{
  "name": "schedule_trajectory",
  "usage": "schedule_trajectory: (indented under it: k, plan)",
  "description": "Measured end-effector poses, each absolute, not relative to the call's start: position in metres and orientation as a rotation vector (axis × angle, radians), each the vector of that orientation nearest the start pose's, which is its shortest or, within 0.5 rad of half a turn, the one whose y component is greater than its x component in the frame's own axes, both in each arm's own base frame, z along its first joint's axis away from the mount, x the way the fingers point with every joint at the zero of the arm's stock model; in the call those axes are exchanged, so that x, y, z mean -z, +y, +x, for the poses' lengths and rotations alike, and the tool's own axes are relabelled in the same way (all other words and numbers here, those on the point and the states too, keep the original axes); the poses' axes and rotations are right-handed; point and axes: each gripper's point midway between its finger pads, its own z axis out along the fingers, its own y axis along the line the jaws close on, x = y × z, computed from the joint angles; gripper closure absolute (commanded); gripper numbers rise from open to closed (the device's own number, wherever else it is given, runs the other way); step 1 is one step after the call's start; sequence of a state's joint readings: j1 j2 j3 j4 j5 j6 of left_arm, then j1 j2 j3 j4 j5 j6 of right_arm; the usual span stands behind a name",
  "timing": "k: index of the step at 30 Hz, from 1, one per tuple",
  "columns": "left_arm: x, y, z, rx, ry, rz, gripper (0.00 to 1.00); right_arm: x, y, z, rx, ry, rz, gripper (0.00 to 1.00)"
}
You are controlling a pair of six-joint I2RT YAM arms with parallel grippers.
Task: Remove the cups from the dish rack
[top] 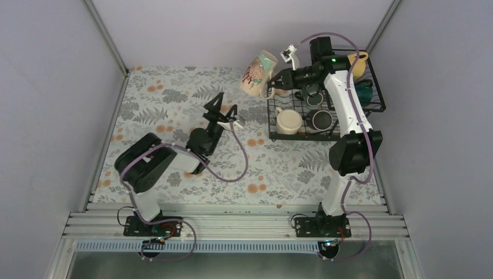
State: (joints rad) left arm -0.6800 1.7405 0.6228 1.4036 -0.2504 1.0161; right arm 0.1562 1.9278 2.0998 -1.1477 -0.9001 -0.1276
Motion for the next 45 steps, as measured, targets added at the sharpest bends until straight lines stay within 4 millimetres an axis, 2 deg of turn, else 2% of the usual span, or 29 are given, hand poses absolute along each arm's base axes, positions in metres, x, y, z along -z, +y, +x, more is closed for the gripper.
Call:
schedule_trajectory:
  k: [4,8,13,16,20,25,27,28,30,37,41,45]
  plan:
    - [-0.245,-0.275,0.388,-0.556,0.954,0.829,0.16,-0.301,0.205,0.408,-1.206,2.286,-0.689,0.97]
    - [-0.254,-0.285,0.397,-0.631,0.926,0.8,0.16,-0.295,0.206,0.397,-1.244,2.311,-0.712,0.97]
    - [-0.271,-0.288,0.41,-0.69,0.912,0.754,0.17,-0.292,0.209,0.386,-1.276,2.315,-0.761,0.97]
    - [-0.277,-0.289,0.411,-0.692,0.904,0.739,0.31,-0.292,0.212,0.383,-1.28,2.305,-0.785,0.97]
    - [-0.286,-0.294,0.411,-0.695,0.884,0.728,0.58,-0.289,0.215,0.38,-1.3,2.299,-0.804,0.97]
    - [-0.285,-0.299,0.408,-0.696,0.881,0.736,0.88,-0.292,0.219,0.376,-1.34,2.287,-0.81,0.96]
    - [-0.294,-0.301,0.406,-0.672,0.868,0.711,0.97,-0.289,0.218,0.374,-1.352,2.325,-0.776,0.94]
    - [-0.3,-0.304,0.403,-0.653,0.853,0.703,0.97,-0.287,0.214,0.378,-1.345,2.338,-0.753,0.9]
    - [-0.31,-0.311,0.395,-0.645,0.827,0.698,0.98,-0.284,0.207,0.383,-1.337,2.347,-0.729,0.74]
    - [-0.31,-0.306,0.397,-0.697,0.851,0.693,0.98,-0.288,0.218,0.38,-1.329,2.275,-0.826,0.02]
    - [-0.307,-0.299,0.403,-0.766,0.862,0.711,0.98,-0.291,0.219,0.378,-1.272,2.25,-0.878,0.0]
    - [-0.311,-0.284,0.411,-0.858,0.871,0.721,0.97,-0.304,0.208,0.376,-1.086,2.234,-0.914,0.0]
